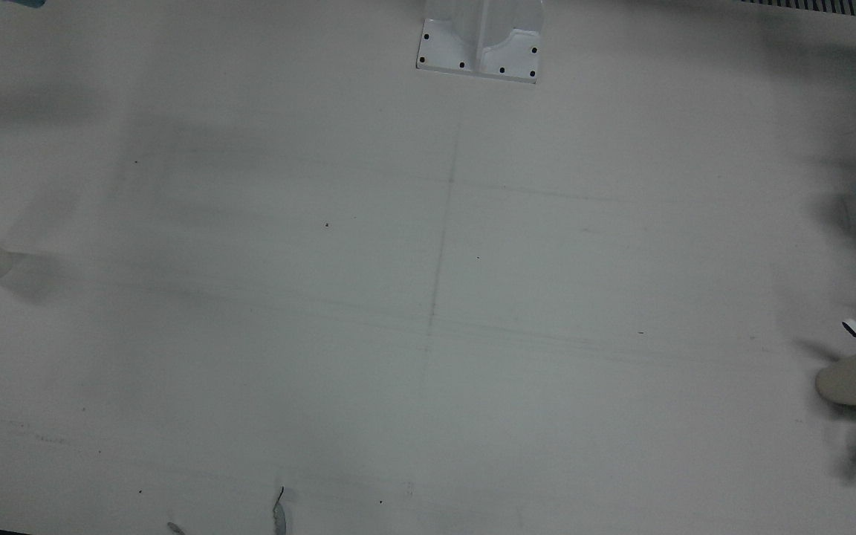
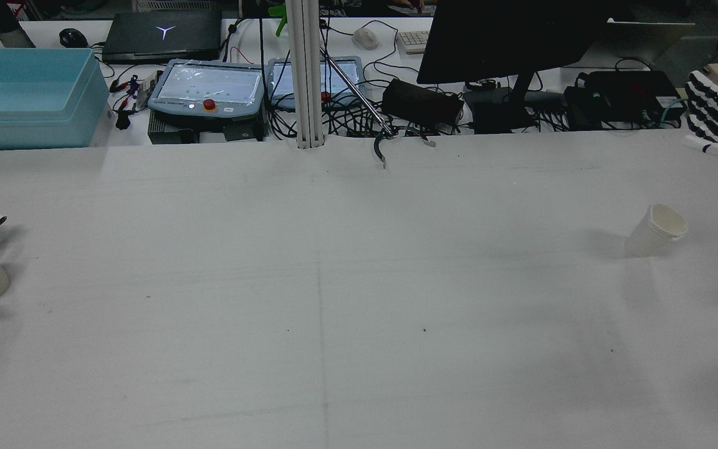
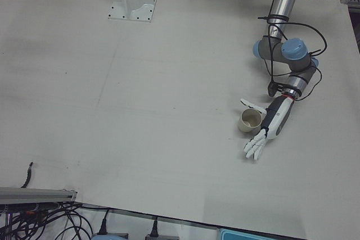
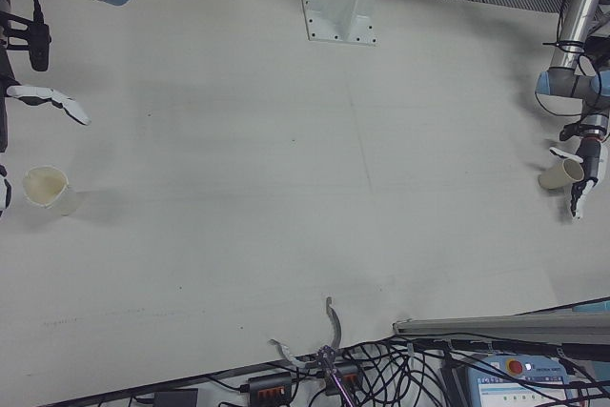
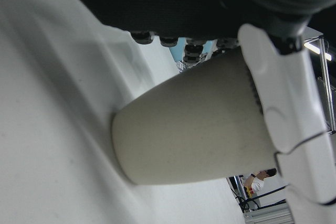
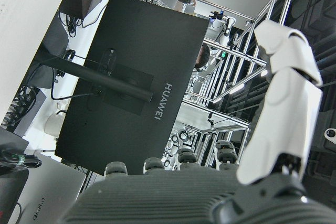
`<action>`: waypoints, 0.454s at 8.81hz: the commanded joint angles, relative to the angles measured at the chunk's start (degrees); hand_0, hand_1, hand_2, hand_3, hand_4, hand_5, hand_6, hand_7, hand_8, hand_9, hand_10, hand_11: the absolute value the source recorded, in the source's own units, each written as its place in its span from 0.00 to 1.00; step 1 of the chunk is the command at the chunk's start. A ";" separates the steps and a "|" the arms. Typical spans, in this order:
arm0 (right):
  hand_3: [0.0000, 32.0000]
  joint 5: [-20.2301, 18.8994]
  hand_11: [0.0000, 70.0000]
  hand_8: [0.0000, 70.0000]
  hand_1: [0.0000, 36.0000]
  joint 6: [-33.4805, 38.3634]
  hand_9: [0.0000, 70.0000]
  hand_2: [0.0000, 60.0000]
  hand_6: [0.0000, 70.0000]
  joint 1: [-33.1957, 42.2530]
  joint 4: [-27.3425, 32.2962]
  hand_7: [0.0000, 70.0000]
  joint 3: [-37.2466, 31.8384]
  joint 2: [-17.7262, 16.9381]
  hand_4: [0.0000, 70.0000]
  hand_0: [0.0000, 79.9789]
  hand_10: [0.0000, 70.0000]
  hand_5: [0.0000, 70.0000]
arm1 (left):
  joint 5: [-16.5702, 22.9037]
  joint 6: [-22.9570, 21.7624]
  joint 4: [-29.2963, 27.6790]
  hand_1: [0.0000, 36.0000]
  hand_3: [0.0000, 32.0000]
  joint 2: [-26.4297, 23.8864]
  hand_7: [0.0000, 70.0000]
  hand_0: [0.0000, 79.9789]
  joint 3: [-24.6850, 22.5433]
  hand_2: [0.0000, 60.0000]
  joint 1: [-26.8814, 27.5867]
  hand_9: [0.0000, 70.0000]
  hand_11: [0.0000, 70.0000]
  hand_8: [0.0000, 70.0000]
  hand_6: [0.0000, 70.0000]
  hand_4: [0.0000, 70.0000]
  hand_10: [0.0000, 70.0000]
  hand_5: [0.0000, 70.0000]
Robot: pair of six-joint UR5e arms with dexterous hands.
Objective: Pour water
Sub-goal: 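Reach the left hand to the nearby paper cup and close fingers around it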
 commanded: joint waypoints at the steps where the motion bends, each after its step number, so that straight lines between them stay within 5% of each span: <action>1: 0.00 0.00 0.00 0.01 0.60 0.06 0.00 0.40 0.10 0.00 0.00 0.00 0.00 -0.06 0.00 0.61 0.00 0.07 | -0.88 -1.94 0.44 0.63 0.00 0.00 0.09 0.85 -0.08 0.00 0.06 0.00 0.04 0.01 0.11 0.26 0.00 0.51; 2: 0.00 0.00 0.00 0.01 0.60 0.06 0.00 0.40 0.10 0.00 0.00 0.00 0.00 -0.06 0.00 0.61 0.00 0.07 | -1.76 -2.99 0.88 0.76 0.00 0.00 0.08 1.00 -0.08 0.00 0.06 0.00 0.06 0.01 0.11 0.21 0.01 1.00; 4: 0.00 0.00 0.00 0.00 0.60 0.15 0.00 0.41 0.10 0.09 0.00 0.00 0.00 -0.15 0.00 0.61 0.00 0.07 | -1.85 -3.79 1.67 0.98 0.00 0.00 0.11 1.00 -0.08 0.00 0.06 0.00 0.09 0.02 0.13 0.24 0.03 1.00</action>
